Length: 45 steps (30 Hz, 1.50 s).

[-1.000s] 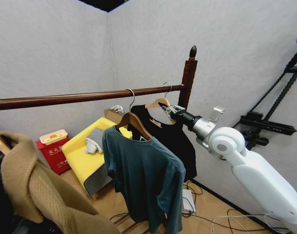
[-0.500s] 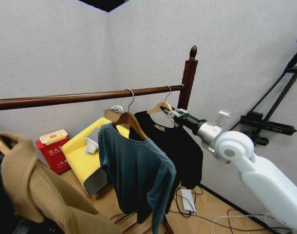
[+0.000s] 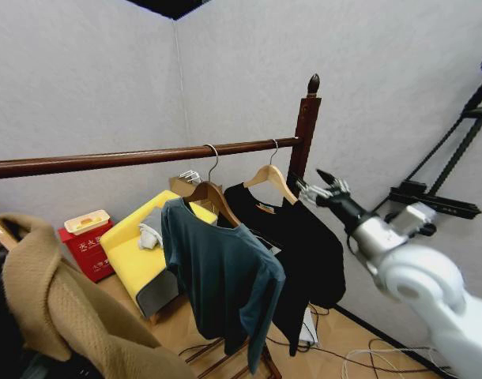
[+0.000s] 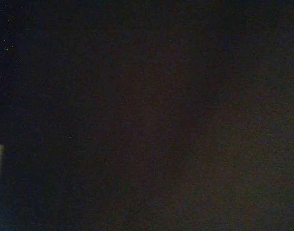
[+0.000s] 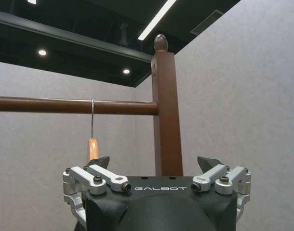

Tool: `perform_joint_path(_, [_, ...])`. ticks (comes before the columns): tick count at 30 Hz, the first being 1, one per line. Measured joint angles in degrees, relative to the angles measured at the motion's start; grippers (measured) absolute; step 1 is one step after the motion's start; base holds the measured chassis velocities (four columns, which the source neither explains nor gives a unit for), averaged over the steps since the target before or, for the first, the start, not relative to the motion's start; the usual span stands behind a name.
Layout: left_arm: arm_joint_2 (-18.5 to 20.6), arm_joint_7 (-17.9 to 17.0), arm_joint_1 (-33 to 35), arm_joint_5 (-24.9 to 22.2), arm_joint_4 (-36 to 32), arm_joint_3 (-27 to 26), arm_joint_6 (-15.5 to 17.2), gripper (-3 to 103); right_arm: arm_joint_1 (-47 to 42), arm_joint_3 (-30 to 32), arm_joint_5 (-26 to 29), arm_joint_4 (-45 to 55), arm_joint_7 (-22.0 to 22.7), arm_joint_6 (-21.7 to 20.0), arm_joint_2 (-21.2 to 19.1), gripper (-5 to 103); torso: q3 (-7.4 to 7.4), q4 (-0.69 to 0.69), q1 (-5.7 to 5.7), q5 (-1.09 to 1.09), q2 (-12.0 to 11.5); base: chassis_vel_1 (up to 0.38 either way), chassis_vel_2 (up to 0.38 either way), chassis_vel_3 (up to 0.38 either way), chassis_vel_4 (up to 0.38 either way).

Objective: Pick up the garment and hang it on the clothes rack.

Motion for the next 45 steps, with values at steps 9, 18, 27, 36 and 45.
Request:
perform_joint_path(9, [0.00,-0.01,0.00,0.00,0.00,0.00,0.00,46,-20.65,7.31,-9.99,6.33,0.35,1.62,10.97,100,0.00,-0.01,-0.01,0.01,0.00,0.000,0.000,0.000,0.000])
perform_joint_path(18, [0.00,0.00,0.00,-0.01,0.00,0.00,0.00,46,-23.06,9.81,-10.82,6.22,-0.25,2.60,12.60,100,0.01,0.00,0.01,0.01,-0.02,0.061,-0.059,-0.054,0.057])
perform_joint_path(27, [0.00,0.03,0.00,0.00,0.00,0.00,0.00,46,-22.72,9.57,-10.69,6.07,-0.10,2.76,12.38,100,0.00,-0.02,0.00,0.03,-0.01,0.220,-0.224,-0.210,0.190])
perform_joint_path(36, [0.00,0.02,0.00,0.00,0.00,0.00,0.00,46,-21.85,8.62,-10.63,6.02,0.14,2.60,12.04,100,-0.01,-0.03,-0.02,-0.04,0.00,0.303,-0.306,-0.291,0.306])
perform_joint_path(45, [0.00,-0.01,0.01,0.00,0.00,0.00,0.00,46,-20.90,7.38,-10.81,5.99,-0.38,5.27,12.40,100,-0.02,0.03,-0.07,-0.02,0.04,0.328,-0.306,-0.343,0.324])
